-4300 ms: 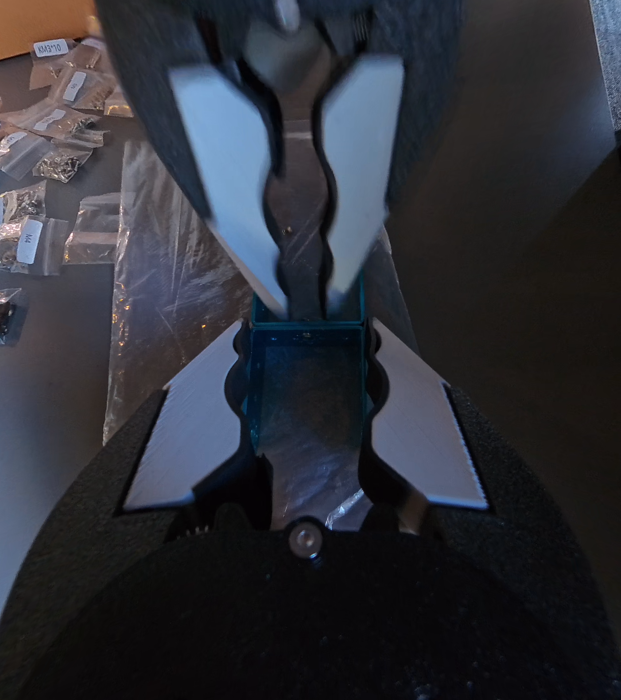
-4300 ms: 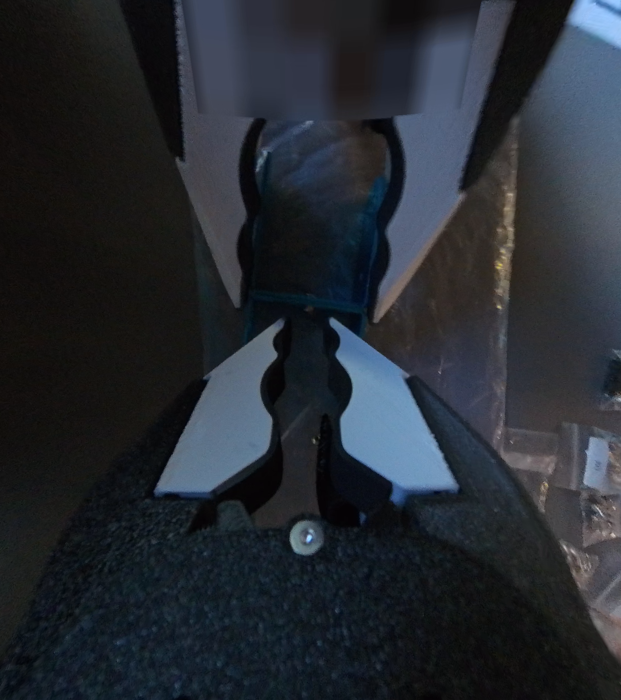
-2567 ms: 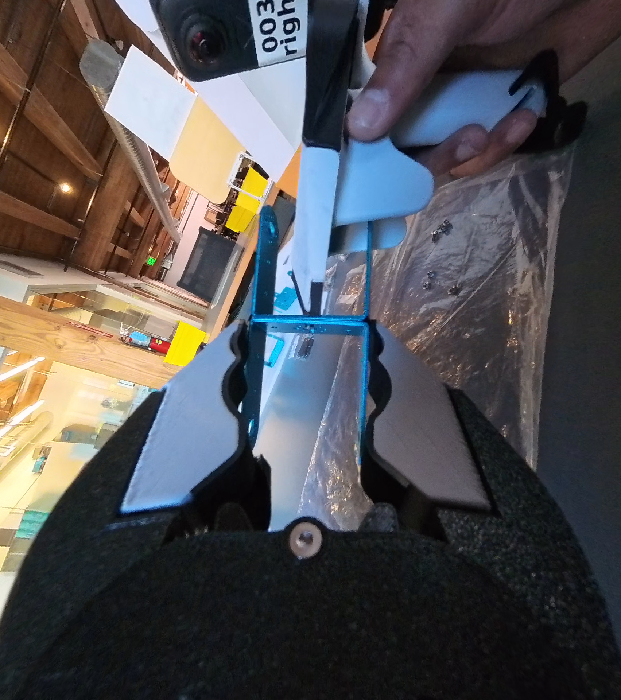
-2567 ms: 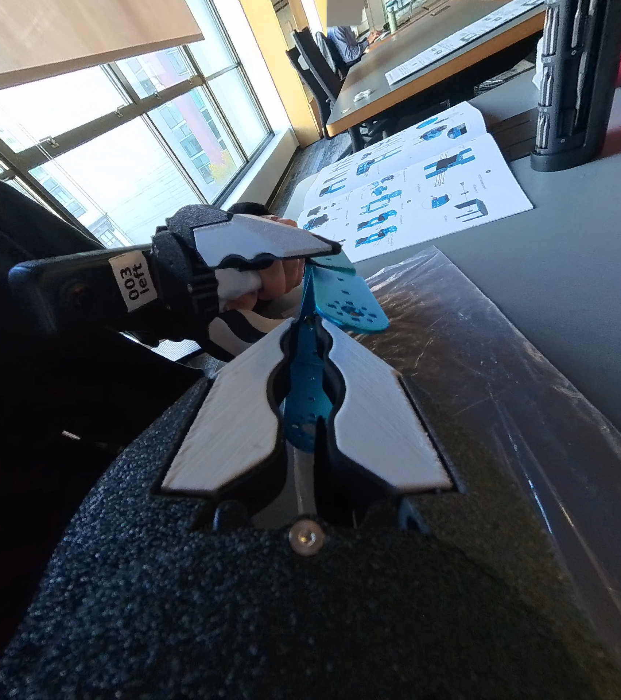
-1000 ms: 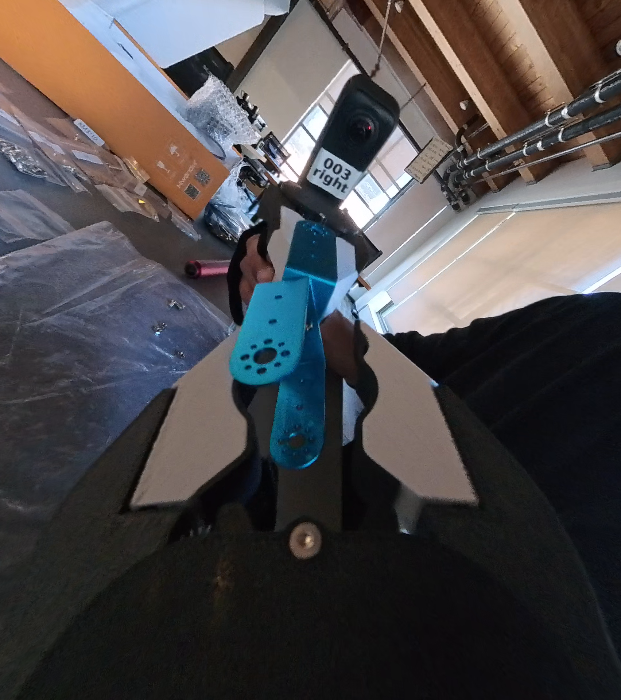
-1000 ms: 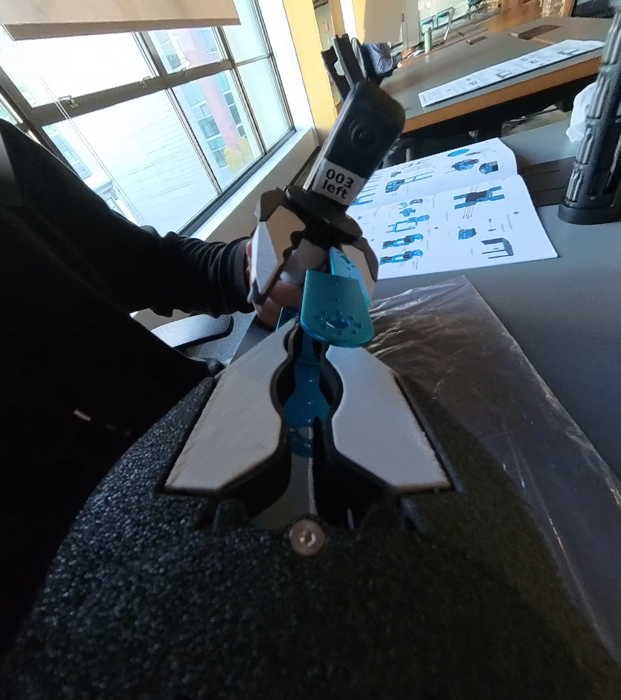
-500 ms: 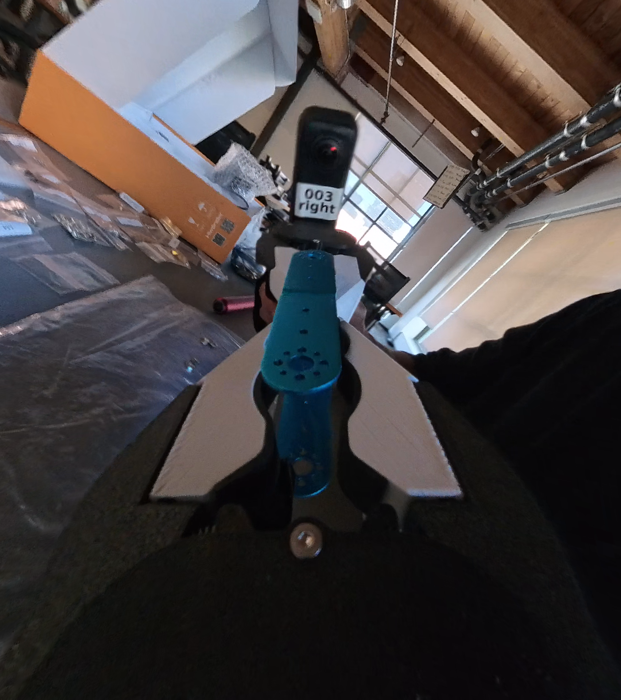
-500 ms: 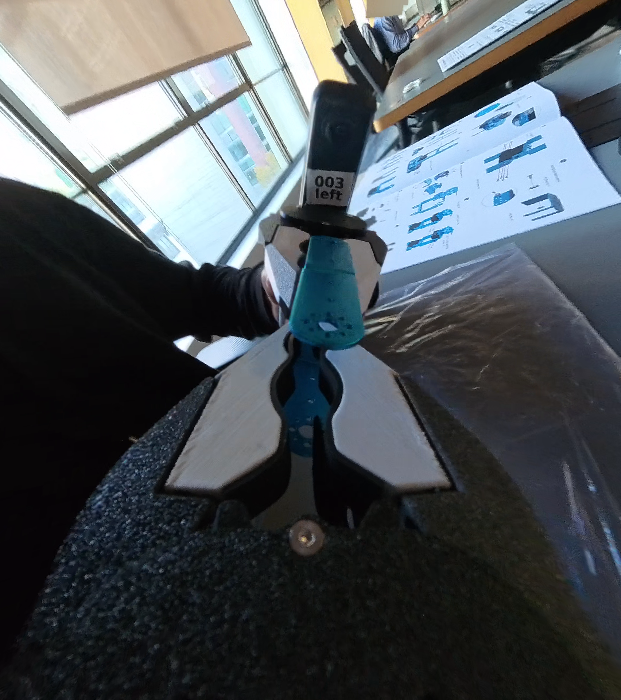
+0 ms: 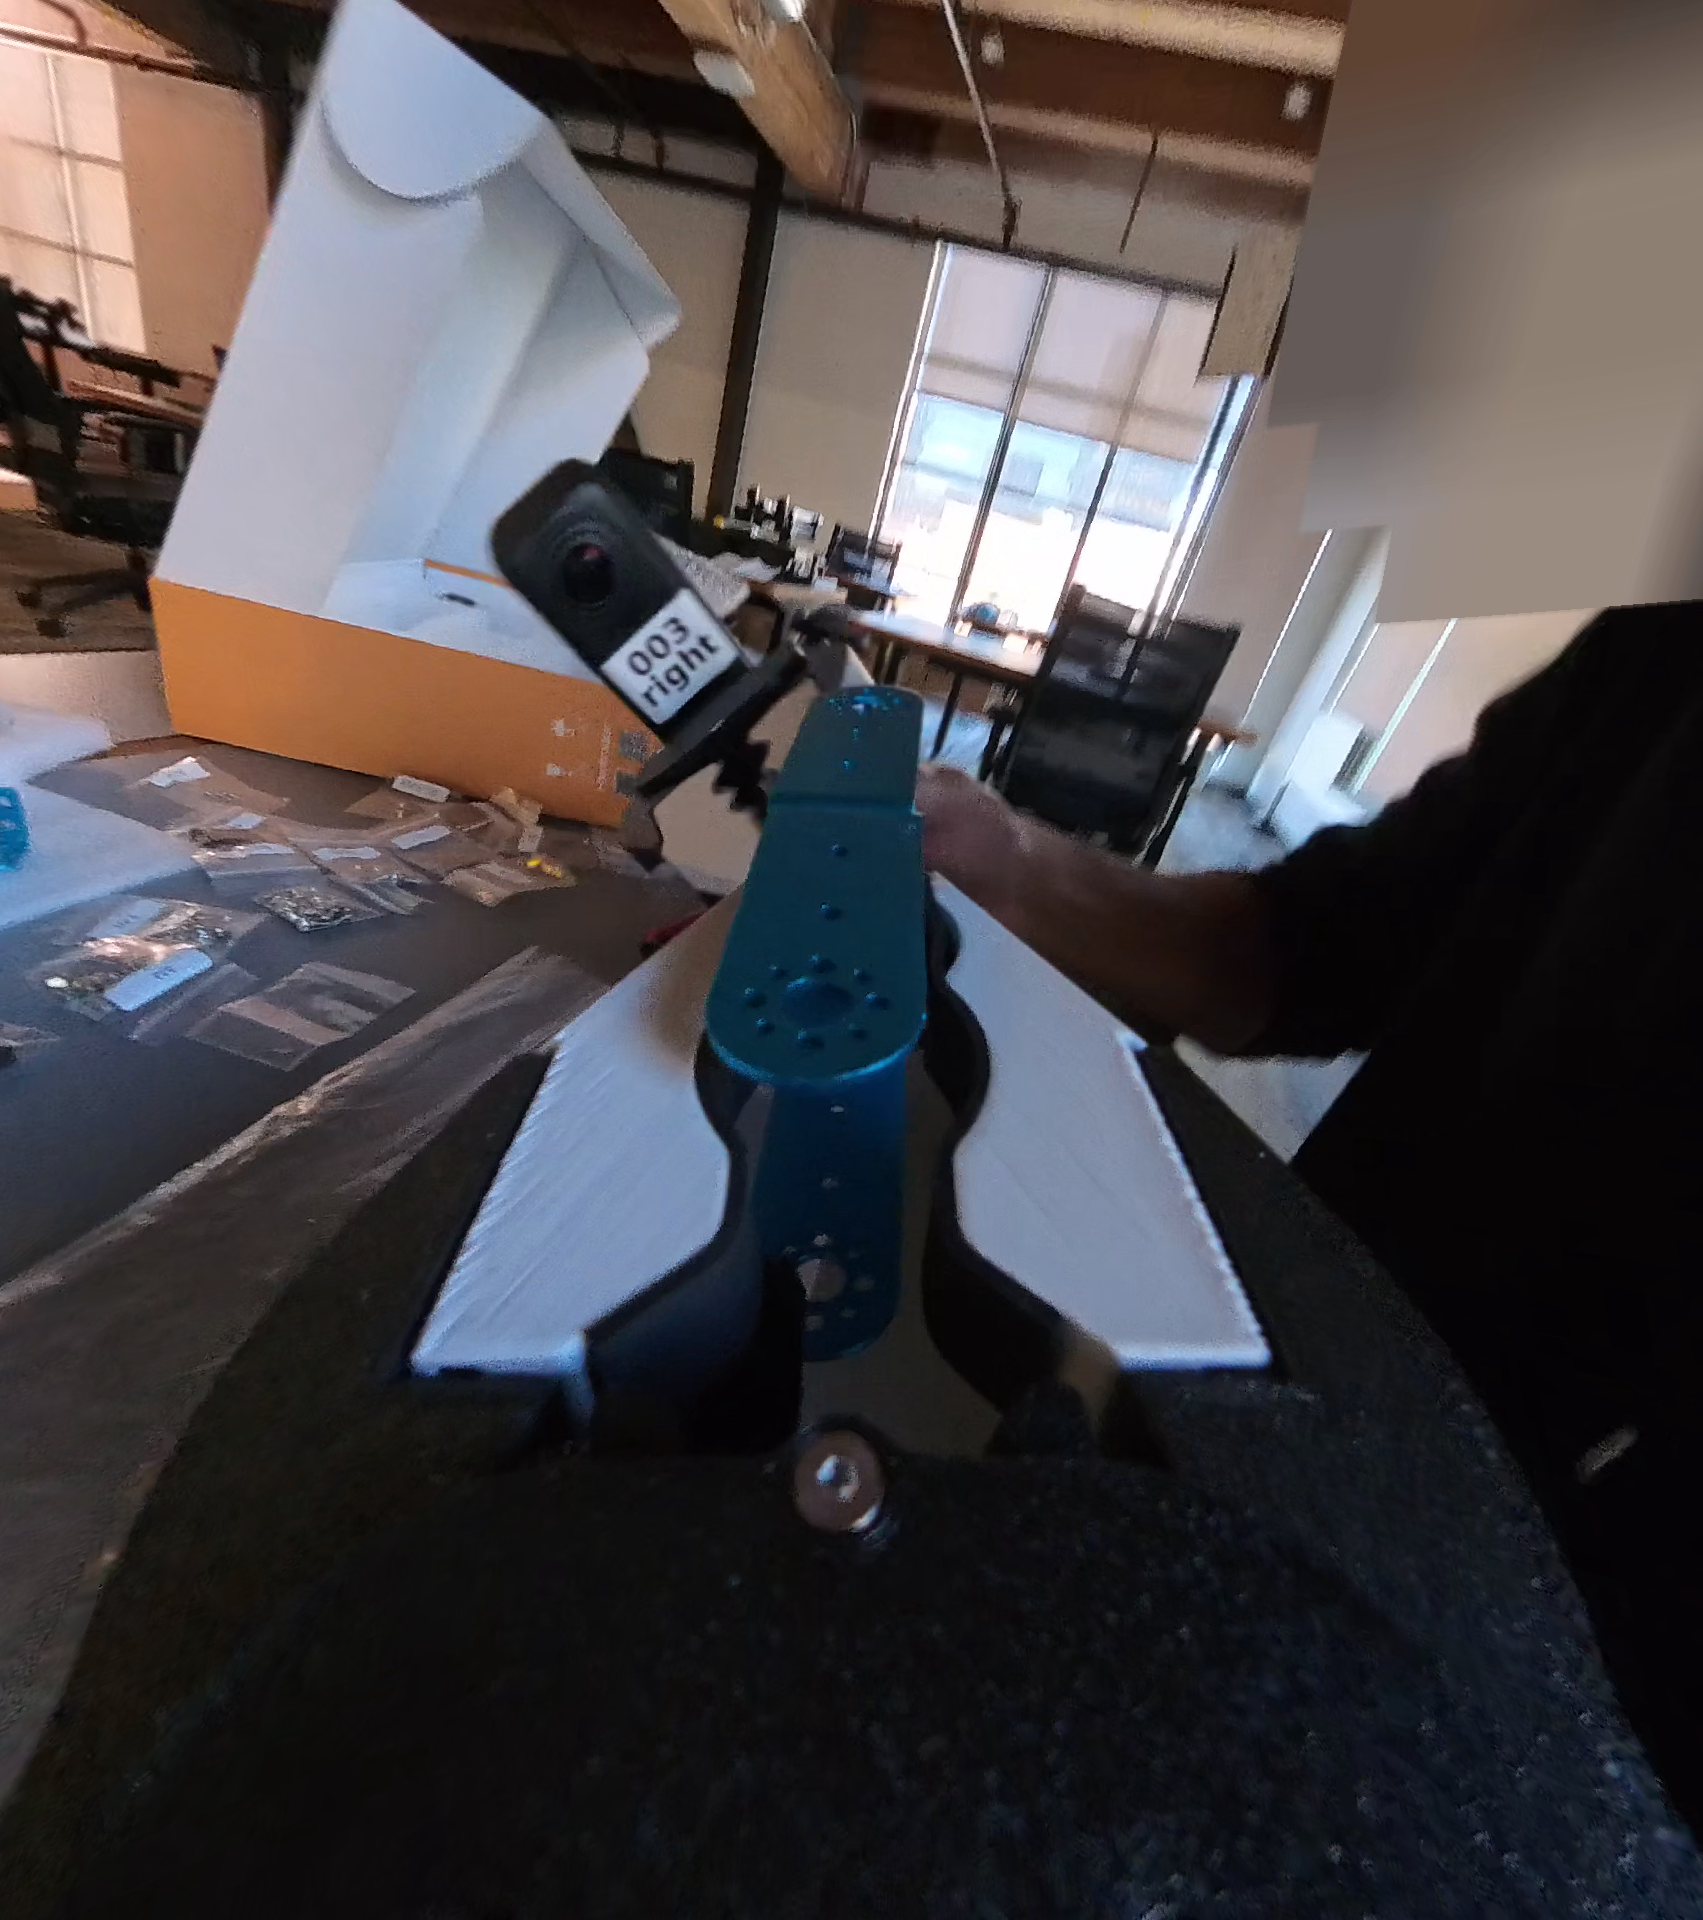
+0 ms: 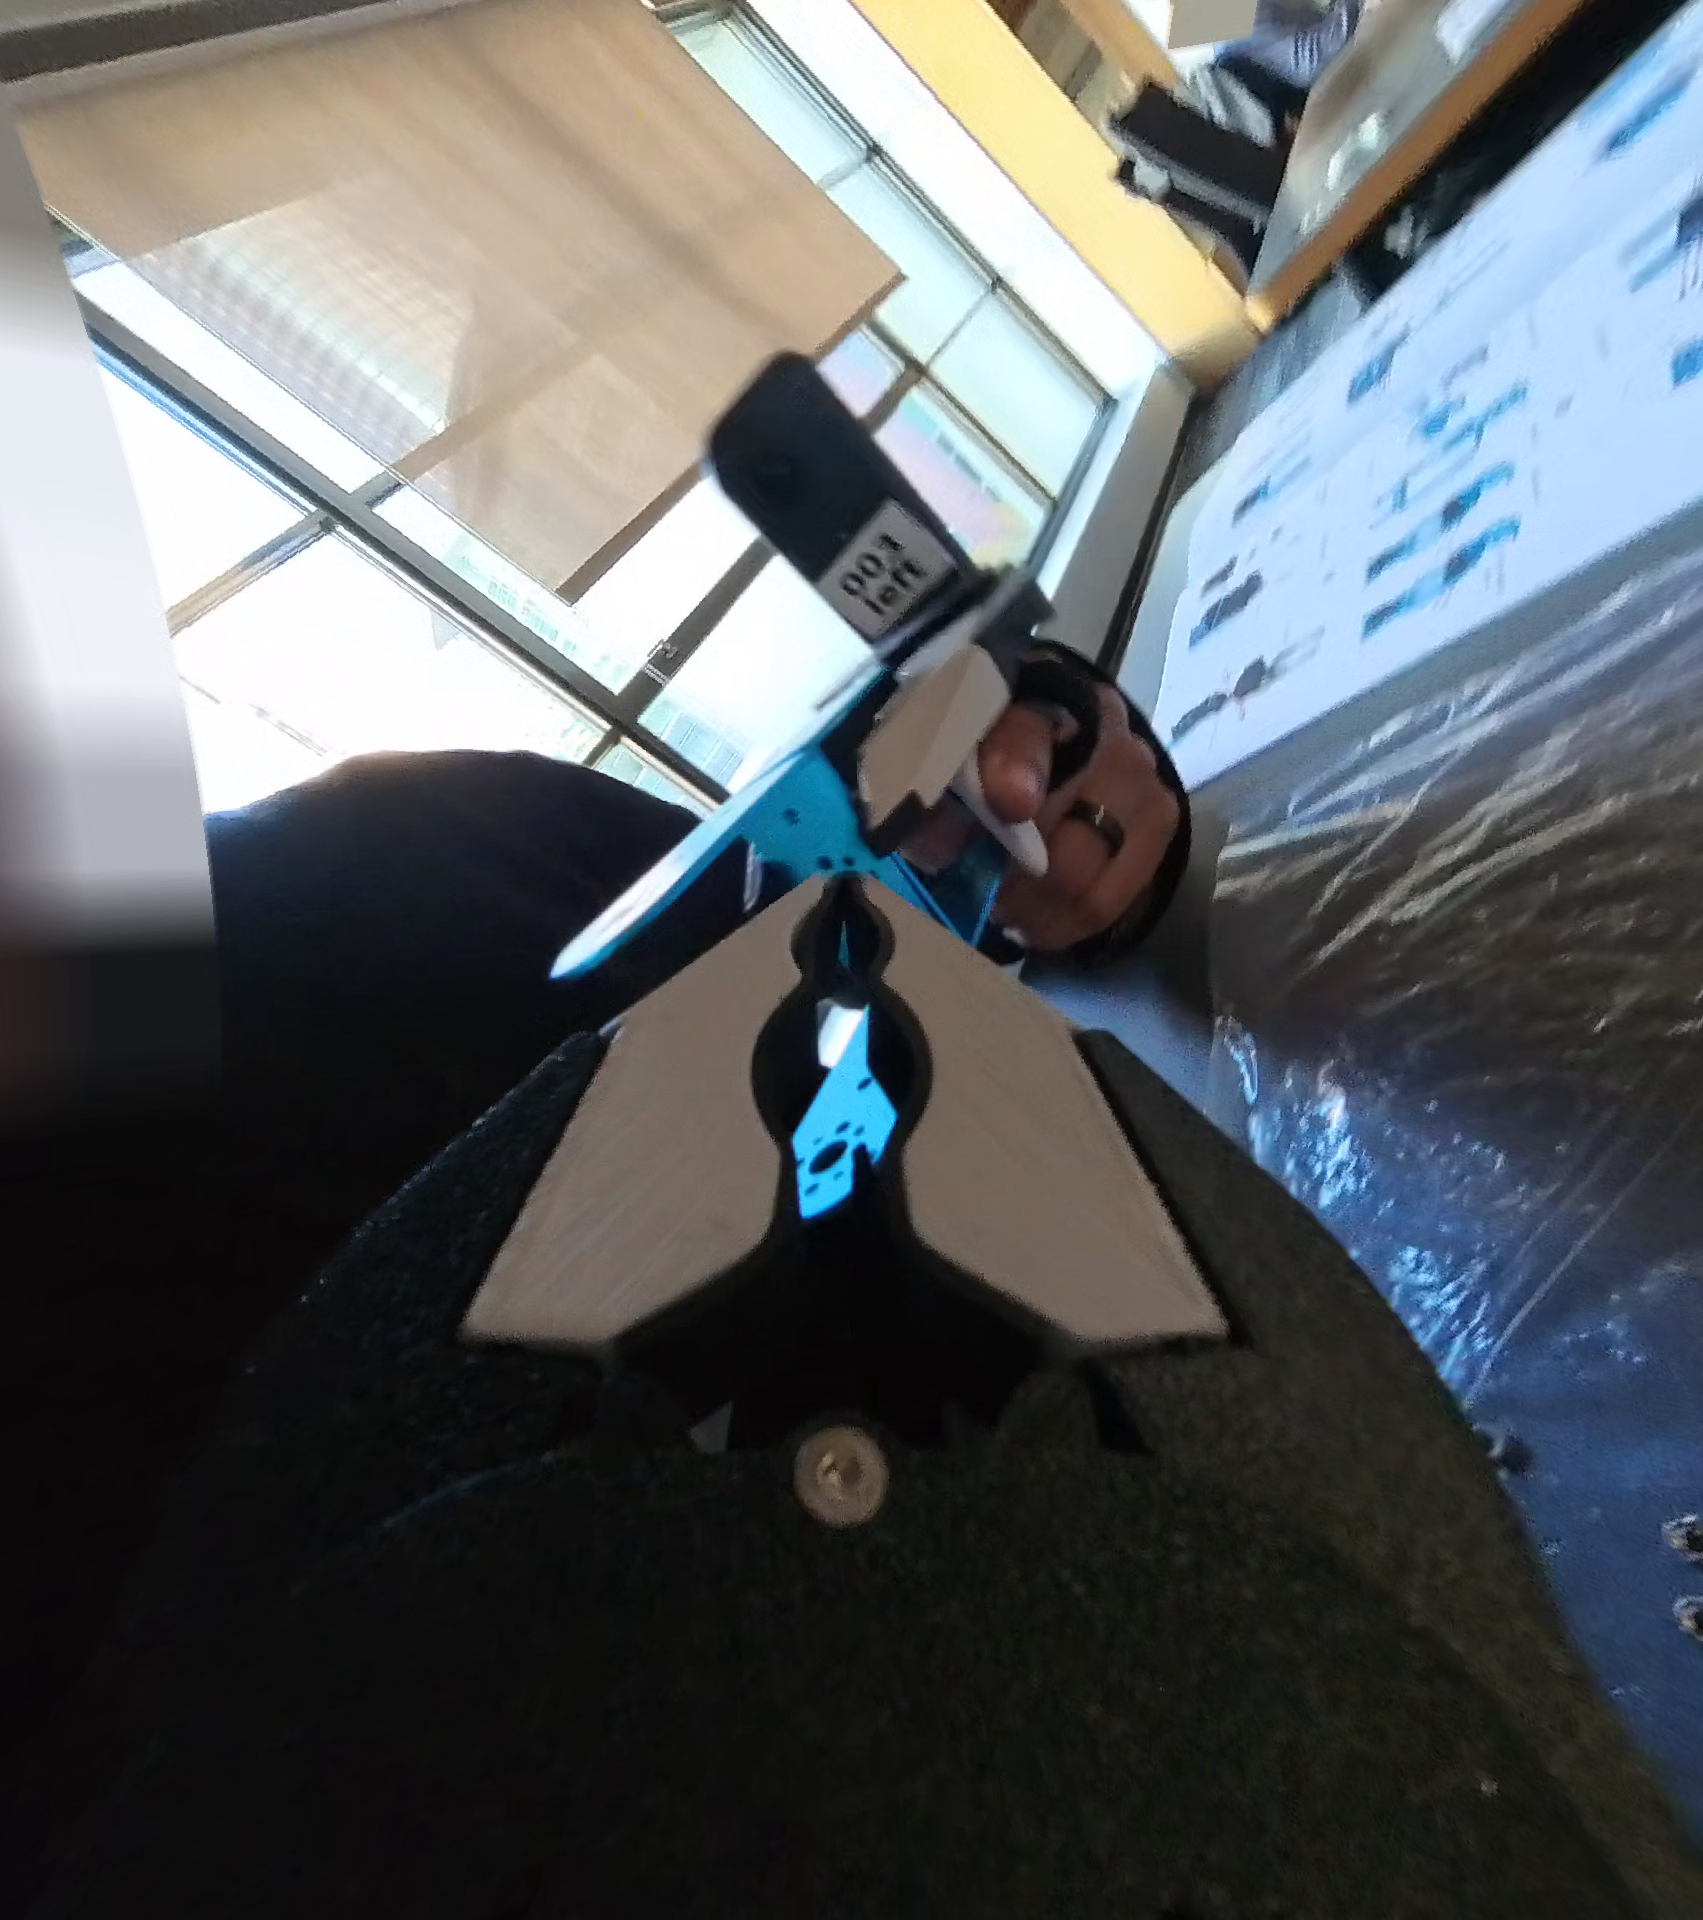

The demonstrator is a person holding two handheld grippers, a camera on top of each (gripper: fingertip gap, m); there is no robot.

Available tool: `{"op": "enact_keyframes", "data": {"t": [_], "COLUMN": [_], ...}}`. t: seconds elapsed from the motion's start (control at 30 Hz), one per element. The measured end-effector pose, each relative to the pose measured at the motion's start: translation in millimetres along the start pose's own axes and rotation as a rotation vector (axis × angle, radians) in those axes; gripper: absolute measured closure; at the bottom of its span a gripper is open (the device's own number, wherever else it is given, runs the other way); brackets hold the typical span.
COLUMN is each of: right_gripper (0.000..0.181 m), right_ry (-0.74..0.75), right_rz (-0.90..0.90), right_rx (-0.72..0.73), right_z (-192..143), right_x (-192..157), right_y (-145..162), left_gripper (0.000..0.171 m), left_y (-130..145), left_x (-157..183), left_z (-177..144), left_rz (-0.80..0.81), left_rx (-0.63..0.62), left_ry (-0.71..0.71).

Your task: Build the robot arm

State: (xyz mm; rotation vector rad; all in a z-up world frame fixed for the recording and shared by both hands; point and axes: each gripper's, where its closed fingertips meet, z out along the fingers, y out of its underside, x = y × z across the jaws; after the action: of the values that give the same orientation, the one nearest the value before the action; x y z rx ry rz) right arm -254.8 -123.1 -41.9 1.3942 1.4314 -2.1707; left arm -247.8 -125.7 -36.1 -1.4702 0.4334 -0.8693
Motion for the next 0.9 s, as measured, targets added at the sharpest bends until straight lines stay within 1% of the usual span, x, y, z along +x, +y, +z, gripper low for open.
{"op": "enact_keyframes", "data": {"t": [0.03,0.07,0.17,0.2,0.23,0.3,0.33,0.37,0.43,0.47,0.5,0.57,0.63,0.7,0.9], "right_gripper": [0.181,0.181,0.172,0.164,0.152,0.136,0.131,0.125,0.116,0.12,0.125,0.128,0.136,0.142,0.144], "right_ry": [0.006,0.043,0.219,0.248,0.251,0.259,0.265,0.292,0.417,0.446,0.44,0.45,0.424,0.43,0.428], "right_rz": [-0.065,-0.14,-0.442,-0.562,-0.68,-0.792,-0.82,-0.834,-0.817,-0.787,-0.751,-0.699,-0.698,-0.7,-0.698], "right_rx": [0.031,0.065,0.084,0.085,0.088,0.07,0.03,-0.005,-0.064,-0.092,-0.109,-0.134,-0.127,-0.137,-0.149], "right_z": [-3.7,-9.1,-25.5,-27.6,-26.4,-18.8,-13.7,-8.3,-2.8,-0.5,2.5,2.2,1.9,0.1,0.1], "right_x": [-4.2,-5.0,-4.5,-10.6,-20.4,-40.4,-45.3,-43.8,-24.0,-16.0,-12.5,-4.0,-6.7,-5.2,-4.6], "right_y": [-6.9,-14.2,-23.9,-25.1,-24.8,-20.7,-15.1,-10.3,-5.8,-2.3,1.4,5.2,5.6,6.6,8.6], "left_gripper": [0.147,0.147,0.147,0.147,0.147,0.147,0.147,0.147,0.147,0.147,0.147,0.148,0.147,0.147,0.148], "left_y": [-6.1,-12.5,-22.6,-22.5,-21.0,-16.3,-14.6,-12.8,-6.3,-5.0,-3.8,-1.7,0.0,1.0,2.9], "left_x": [-2.8,-5.6,-16.1,-18.8,-21.7,-29.3,-30.8,-32.1,-36.3,-35.0,-33.0,-29.8,-26.8,-24.9,-23.9], "left_z": [-3.0,-6.5,-13.2,-13.5,-12.9,-11.0,-9.9,-8.5,-4.6,-2.2,0.4,5.0,8.8,11.5,13.3], "left_rz": [-0.063,-0.134,-0.343,-0.405,-0.467,-0.57,-0.607,-0.64,-0.675,-0.671,-0.658,-0.62,-0.605,-0.603,-0.587], "left_rx": [0.04,0.084,0.173,0.186,0.193,0.205,0.21,0.21,0.185,0.175,0.163,0.145,0.134,0.133,0.119], "left_ry": [0.007,0.019,0.037,0.039,0.037,0.008,0.006,0.001,-0.044,-0.047,-0.05,-0.064,-0.065,-0.064,-0.073]}}
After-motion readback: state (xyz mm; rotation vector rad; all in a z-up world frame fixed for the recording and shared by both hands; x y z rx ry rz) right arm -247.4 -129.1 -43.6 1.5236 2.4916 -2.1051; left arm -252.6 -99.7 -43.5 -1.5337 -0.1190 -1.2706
